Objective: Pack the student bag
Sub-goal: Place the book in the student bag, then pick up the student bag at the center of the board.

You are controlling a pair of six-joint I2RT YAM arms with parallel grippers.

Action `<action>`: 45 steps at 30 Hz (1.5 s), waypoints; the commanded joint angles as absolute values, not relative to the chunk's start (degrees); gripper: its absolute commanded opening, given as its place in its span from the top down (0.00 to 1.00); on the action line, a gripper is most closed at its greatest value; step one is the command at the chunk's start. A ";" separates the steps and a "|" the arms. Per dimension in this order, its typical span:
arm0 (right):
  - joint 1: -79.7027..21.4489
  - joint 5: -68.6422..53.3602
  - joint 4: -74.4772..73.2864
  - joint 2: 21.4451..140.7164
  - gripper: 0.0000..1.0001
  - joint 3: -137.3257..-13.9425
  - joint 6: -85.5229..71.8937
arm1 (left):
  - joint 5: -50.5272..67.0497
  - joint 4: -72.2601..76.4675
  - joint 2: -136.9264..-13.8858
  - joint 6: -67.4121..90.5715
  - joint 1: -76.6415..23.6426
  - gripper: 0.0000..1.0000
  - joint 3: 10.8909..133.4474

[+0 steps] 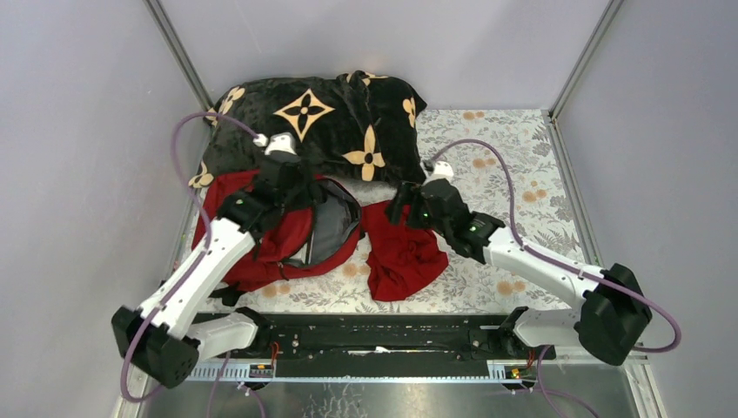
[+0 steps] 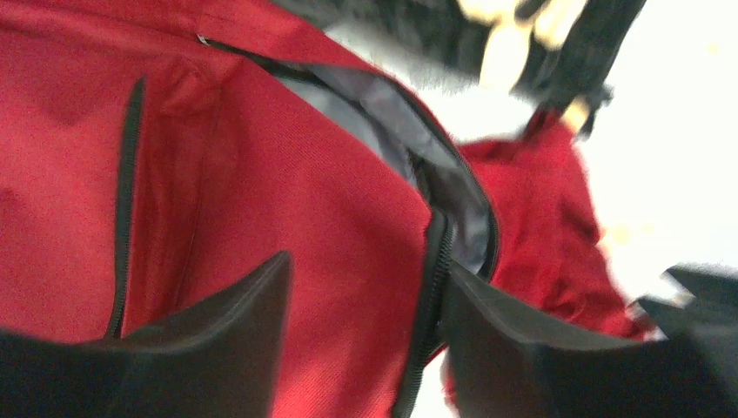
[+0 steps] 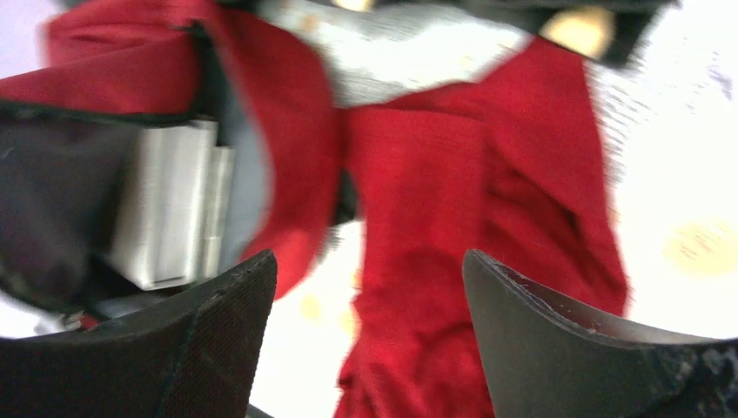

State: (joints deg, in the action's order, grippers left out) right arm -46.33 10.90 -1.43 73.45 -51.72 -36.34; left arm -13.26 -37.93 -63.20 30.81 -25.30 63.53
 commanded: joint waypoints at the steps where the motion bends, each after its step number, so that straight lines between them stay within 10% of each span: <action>1: -39.93 10.02 -5.07 68.08 0.16 -45.06 -39.02 | -19.53 -36.24 -68.29 28.92 -33.89 0.21 64.29; 11: -31.40 5.34 -4.30 65.13 0.18 -42.22 -40.80 | -35.94 -43.64 -85.79 33.08 -54.44 0.11 71.90; 24: -30.38 -3.61 -2.11 66.12 0.23 -41.93 -40.87 | -43.70 -39.01 -96.68 30.70 -54.40 0.22 70.31; 26: -30.46 -6.02 -0.61 67.56 0.25 -41.59 -42.01 | -40.84 -37.10 -98.91 29.31 -52.38 0.32 69.44; 31: -31.81 -9.33 4.62 70.73 0.30 -41.82 -43.63 | -40.83 -40.06 -96.10 30.46 -47.01 0.99 70.07; 45: -49.97 -12.22 11.57 102.76 0.53 -64.29 -44.67 | -19.07 -40.66 -62.01 29.51 -11.83 1.00 65.85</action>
